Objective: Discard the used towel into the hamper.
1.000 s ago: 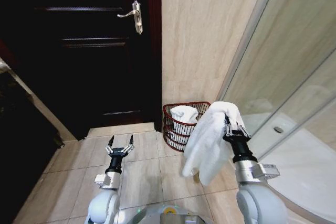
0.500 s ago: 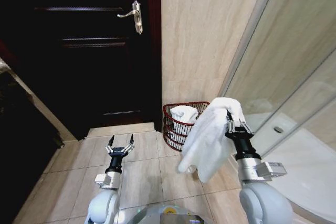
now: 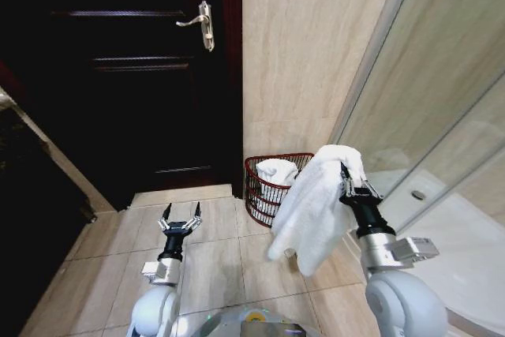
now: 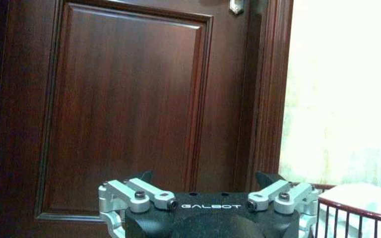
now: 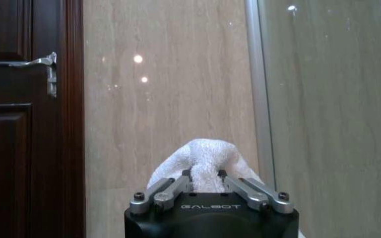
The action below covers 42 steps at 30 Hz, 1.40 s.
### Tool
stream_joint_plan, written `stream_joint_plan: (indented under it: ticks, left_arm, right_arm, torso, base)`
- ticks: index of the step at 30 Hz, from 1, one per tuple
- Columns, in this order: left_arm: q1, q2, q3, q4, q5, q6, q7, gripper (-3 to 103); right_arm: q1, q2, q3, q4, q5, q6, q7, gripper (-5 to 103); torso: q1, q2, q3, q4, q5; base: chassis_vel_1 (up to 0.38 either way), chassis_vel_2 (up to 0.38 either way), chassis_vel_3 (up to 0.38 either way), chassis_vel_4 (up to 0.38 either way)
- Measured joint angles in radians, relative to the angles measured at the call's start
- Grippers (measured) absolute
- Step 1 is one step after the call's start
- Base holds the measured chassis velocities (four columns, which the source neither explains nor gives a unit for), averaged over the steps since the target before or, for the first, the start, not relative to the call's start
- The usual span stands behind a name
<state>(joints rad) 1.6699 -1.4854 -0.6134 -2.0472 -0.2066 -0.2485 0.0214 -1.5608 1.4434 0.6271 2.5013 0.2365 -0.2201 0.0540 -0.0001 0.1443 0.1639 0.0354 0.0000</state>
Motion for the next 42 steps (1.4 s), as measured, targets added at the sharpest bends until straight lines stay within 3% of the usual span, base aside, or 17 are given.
stream_joint_plan:
  ticks: [15,42]
  left_arm:
    - [-0.001,0.007,-0.005,-0.038,0.003,0.054,-0.03,100]
    - [-0.012,0.01,-0.008,-0.089,0.012,0.113,-0.046,100]
  right_arm:
    - [0.01,0.001,0.002,0.0,-0.025,0.003,-0.001,12]
    - [0.023,-0.019,0.003,-0.001,-0.013,-0.004,0.0,12]
  torso:
    - [0.002,0.013,0.009,0.0,-0.0001]
    - [0.042,0.133,0.091,-0.0001,0.0]
  base:
    - [0.0,0.0,0.0,0.0]
    - [0.0,0.0,0.0,0.0]
